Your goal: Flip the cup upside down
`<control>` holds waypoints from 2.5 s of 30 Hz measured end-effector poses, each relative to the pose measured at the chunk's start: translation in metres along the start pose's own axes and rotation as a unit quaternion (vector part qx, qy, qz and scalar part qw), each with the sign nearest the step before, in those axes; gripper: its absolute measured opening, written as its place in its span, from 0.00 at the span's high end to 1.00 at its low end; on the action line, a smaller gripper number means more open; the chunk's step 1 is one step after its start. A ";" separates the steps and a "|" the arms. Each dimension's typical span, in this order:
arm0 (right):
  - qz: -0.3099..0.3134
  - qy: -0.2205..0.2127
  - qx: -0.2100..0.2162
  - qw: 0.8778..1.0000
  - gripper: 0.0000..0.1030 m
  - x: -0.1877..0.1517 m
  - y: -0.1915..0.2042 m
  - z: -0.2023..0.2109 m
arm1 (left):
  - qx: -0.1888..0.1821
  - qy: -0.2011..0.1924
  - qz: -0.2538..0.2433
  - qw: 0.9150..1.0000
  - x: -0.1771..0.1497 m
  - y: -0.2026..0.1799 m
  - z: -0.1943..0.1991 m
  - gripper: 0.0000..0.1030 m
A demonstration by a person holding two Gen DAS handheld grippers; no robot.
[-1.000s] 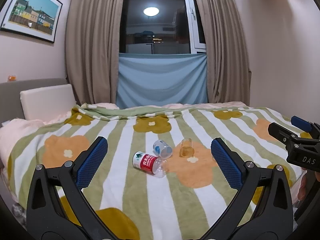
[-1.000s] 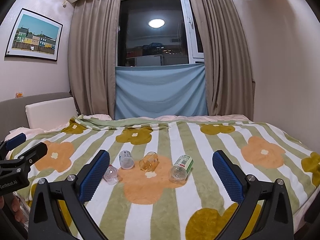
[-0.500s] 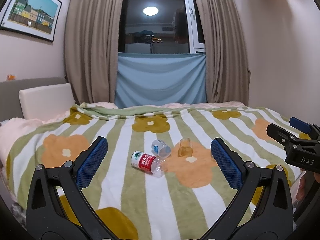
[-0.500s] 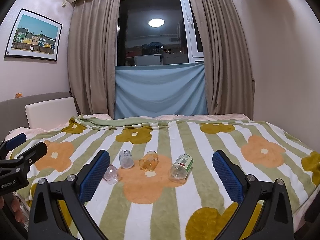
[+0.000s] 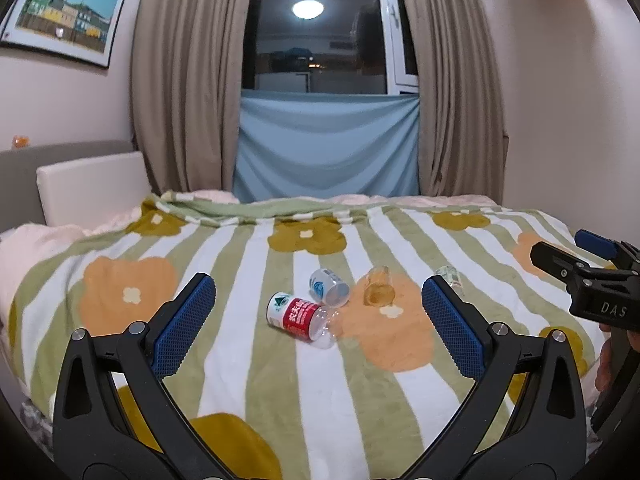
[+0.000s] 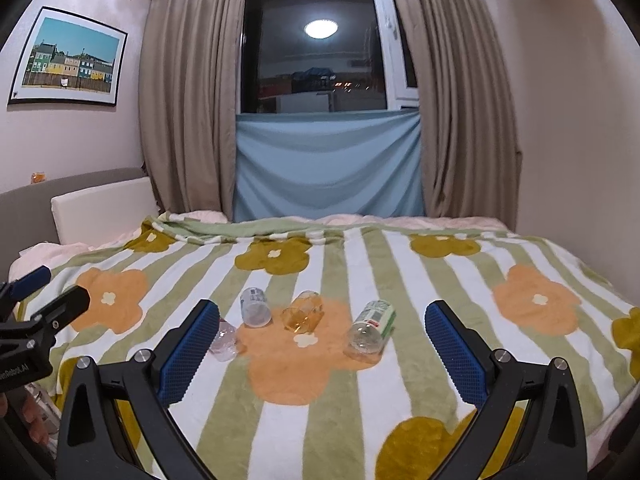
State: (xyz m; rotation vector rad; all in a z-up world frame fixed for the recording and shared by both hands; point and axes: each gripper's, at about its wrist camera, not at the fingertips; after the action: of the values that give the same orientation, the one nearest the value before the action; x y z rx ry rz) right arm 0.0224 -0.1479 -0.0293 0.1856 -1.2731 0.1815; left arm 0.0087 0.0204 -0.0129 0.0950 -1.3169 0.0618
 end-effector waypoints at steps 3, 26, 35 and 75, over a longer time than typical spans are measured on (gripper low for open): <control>0.009 0.022 0.007 1.000 0.00 0.007 -0.002 -0.023 | 0.005 0.020 0.001 1.000 0.003 0.003 -0.019 0.00; -0.093 0.406 0.076 0.906 0.03 0.005 -0.053 -0.365 | -0.006 0.230 -0.034 0.973 -0.043 0.029 -0.218 0.00; -0.186 0.454 0.083 0.867 0.27 -0.031 -0.070 -0.412 | -0.022 0.284 -0.036 0.958 -0.072 0.024 -0.238 0.00; -0.294 0.397 0.122 0.861 0.42 -0.100 -0.047 -0.222 | -0.036 0.247 0.041 0.967 -0.043 0.020 -0.111 0.00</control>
State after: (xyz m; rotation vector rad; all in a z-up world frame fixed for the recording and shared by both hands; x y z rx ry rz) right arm 0.2119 -0.1442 -0.1898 0.6389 -0.3235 -0.1121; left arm 0.1026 0.0524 -0.0815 -0.0373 -0.8221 0.1000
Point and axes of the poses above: each gripper's, at about its wrist camera, not at the fingertips, and z roughly against the way its jaws point, y to its left, x to its top, and after that the axes turned 7 degrees about x, right-handed
